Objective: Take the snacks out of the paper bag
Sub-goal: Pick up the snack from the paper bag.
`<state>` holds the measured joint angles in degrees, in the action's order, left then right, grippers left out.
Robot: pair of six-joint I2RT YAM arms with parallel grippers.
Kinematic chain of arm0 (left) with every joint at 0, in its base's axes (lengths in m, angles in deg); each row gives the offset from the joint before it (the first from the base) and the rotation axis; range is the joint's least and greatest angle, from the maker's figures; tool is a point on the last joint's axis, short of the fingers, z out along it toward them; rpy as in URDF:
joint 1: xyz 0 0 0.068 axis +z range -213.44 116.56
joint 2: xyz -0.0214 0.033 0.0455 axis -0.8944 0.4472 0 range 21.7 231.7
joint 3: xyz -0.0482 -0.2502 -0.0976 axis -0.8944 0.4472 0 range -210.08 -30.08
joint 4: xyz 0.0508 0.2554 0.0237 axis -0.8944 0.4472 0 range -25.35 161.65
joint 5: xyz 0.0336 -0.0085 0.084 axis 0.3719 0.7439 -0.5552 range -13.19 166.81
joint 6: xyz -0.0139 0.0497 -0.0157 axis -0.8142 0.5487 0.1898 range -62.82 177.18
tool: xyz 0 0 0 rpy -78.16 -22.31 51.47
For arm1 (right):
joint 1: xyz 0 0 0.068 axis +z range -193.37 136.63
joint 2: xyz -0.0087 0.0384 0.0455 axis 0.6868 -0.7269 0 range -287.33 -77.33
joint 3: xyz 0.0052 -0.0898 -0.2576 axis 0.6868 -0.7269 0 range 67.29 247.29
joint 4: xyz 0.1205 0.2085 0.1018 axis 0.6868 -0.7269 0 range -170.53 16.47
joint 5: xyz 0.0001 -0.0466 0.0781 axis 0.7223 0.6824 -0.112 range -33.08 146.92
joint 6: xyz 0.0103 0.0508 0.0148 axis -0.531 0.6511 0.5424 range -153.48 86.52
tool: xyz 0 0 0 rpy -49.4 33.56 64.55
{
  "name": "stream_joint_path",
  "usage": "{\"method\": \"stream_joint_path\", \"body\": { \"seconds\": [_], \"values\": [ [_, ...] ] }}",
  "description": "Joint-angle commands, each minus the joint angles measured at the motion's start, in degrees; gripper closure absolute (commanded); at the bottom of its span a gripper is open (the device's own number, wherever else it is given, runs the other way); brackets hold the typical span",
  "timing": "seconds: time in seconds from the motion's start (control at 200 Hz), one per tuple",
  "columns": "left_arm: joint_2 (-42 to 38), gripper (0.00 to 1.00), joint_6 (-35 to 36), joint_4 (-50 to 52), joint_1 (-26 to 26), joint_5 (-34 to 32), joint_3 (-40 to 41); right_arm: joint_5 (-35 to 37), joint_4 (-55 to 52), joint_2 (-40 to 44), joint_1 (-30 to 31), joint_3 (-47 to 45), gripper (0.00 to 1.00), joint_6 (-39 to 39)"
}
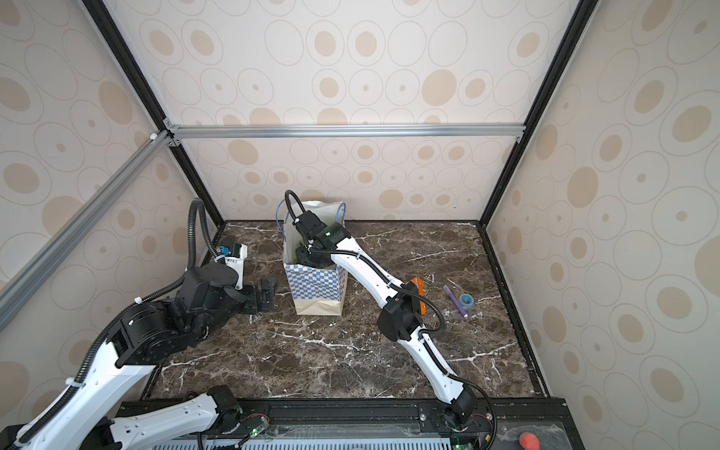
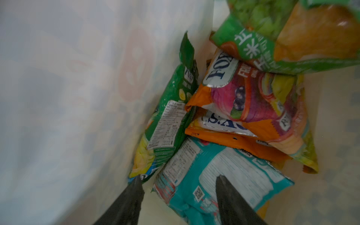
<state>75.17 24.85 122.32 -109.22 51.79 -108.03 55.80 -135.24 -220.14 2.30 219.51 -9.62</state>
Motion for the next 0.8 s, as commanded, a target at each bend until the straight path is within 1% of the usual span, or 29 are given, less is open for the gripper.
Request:
{"method": "stream_joint_path", "body": {
  "seconds": [0.0,0.06,0.095,0.16,0.265,0.45,0.535,0.63,0.675,0.725,0.755,0.795],
  "values": [
    [-0.03,0.02,0.32,-0.17,0.6,-0.62,-0.09,-0.46,-2.01,-0.91,0.29,-1.01,0.3,1.01],
    [0.0,0.02,0.5,-0.69,0.69,-0.14,0.04,-0.37,-1.98,-1.42,0.24,-2.41,0.23,1.27],
    [-0.01,0.02,0.6,-1.07,0.65,0.27,0.15,-0.43,-1.94,-1.91,0.27,-3.08,0.17,1.39],
    [0.07,0.02,0.93,-1.58,0.78,1.21,0.33,-0.69,-1.99,-2.77,0.24,-3.85,0.13,1.46],
    [0.47,0.02,1.46,-2.12,0.78,2.47,0.41,-1.42,-2.31,-4.43,0.24,-4.45,0.11,1.54],
    [0.43,0.02,1.48,-2.31,0.78,2.69,0.69,-2.61,-0.73,-7.23,0.25,-6.79,0.11,2.2],
    [0.08,0.02,1.4,-2.33,0.86,2.61,0.68,-3.31,-0.55,-8.73,0.29,-7.11,0.15,2.42],
    [-0.22,0.02,1.3,-2.21,0.87,2.56,0.79,-4.31,-0.6,-9.43,0.3,-7.12,0.24,2.69],
    [-0.25,0.02,1.23,-2.27,0.86,2.43,0.91,-4.41,-0.47,-9.34,0.28,-7.12,0.29,2.77],
    [-0.28,0.02,1.22,-2.25,0.93,2.52,0.87,-4.43,-0.32,-8.88,0.28,-7.12,0.39,2.72],
    [-0.29,0.02,1.22,-2.33,0.94,2.52,0.95,-4.33,-0.25,-8.43,0.27,-7.12,0.42,2.77],
    [-0.25,0.02,1.25,-2.46,0.95,2.52,0.96,-4.32,-0.06,-7.68,0.29,-7.1,0.52,2.62]
  ]
}}
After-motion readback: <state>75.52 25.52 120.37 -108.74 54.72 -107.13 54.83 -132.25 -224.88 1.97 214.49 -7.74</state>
